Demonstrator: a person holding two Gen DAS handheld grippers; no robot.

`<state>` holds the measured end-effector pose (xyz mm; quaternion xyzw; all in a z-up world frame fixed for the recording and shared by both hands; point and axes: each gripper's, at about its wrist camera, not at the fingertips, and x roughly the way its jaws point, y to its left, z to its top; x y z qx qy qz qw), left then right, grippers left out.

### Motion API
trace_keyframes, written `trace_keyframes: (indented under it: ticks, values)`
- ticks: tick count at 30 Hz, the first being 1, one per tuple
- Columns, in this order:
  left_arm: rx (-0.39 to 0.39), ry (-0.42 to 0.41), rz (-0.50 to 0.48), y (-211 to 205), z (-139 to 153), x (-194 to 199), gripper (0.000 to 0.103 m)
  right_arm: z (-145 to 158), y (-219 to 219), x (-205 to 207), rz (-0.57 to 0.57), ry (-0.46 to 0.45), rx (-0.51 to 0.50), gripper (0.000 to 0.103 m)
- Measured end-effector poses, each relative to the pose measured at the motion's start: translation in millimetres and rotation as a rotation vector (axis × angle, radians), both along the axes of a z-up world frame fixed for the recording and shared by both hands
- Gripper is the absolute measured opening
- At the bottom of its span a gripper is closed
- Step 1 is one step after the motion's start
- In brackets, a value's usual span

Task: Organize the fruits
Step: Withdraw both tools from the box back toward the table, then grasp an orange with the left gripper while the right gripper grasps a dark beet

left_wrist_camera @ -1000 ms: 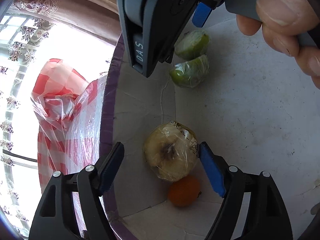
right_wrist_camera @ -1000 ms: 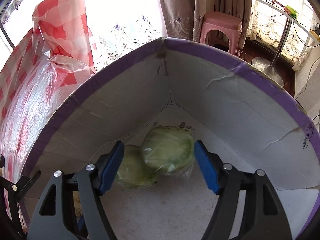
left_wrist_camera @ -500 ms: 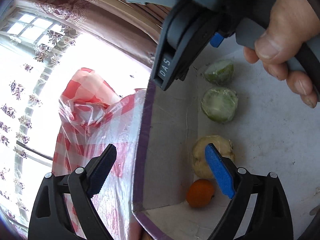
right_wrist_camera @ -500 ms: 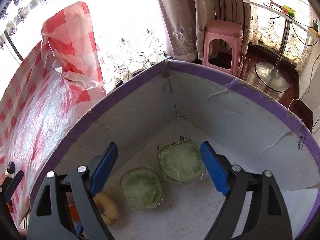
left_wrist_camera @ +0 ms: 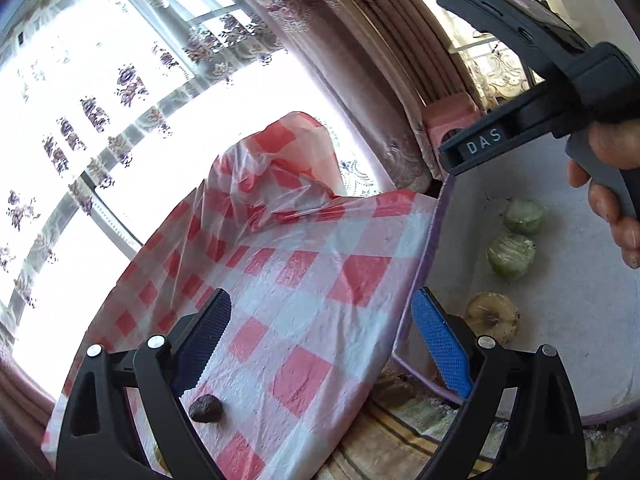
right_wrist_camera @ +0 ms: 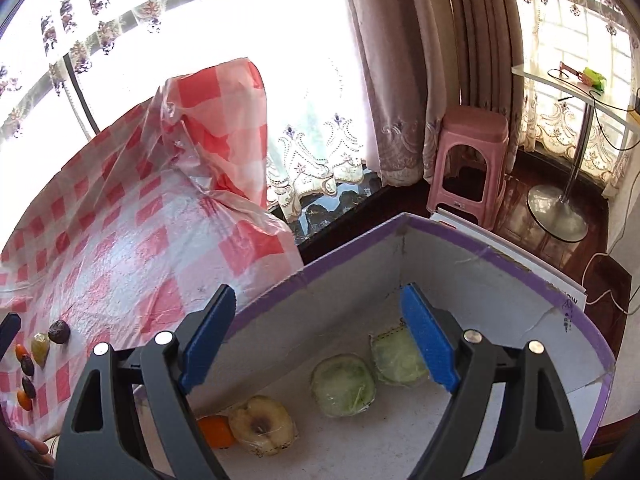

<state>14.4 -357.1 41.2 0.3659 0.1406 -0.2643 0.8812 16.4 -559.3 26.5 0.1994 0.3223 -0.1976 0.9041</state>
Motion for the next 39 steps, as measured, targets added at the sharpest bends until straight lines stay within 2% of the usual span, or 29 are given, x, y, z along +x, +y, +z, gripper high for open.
trace_keyframes:
  ticks: [5,9,20,27,30,34,39]
  values:
    - [-0.116,0.065,0.111,52,15,14,0.09,19,44,7,0.134,-0.056,0.006,0.085]
    - [-0.192,0.085,0.17,91,25,16,0.09,28,94,16,0.254,-0.072,0.015,0.085]
    - [-0.362,0.174,0.341,198,35,28,0.09,22,235,49,0.554,-0.02,-0.007,0.085]
    - [-0.506,0.299,0.473,278,31,41,0.086,15,292,56,0.669,0.021,-0.039,0.085]
    - [-0.558,0.342,0.529,311,27,44,0.083,12,314,56,0.723,0.032,-0.051,0.085]
    - [-0.625,0.429,0.603,352,15,52,0.072,12,334,59,0.762,0.041,-0.049,0.085]
    - [-0.709,0.548,0.677,390,-4,64,0.063,9,363,63,0.822,0.067,-0.068,0.085]
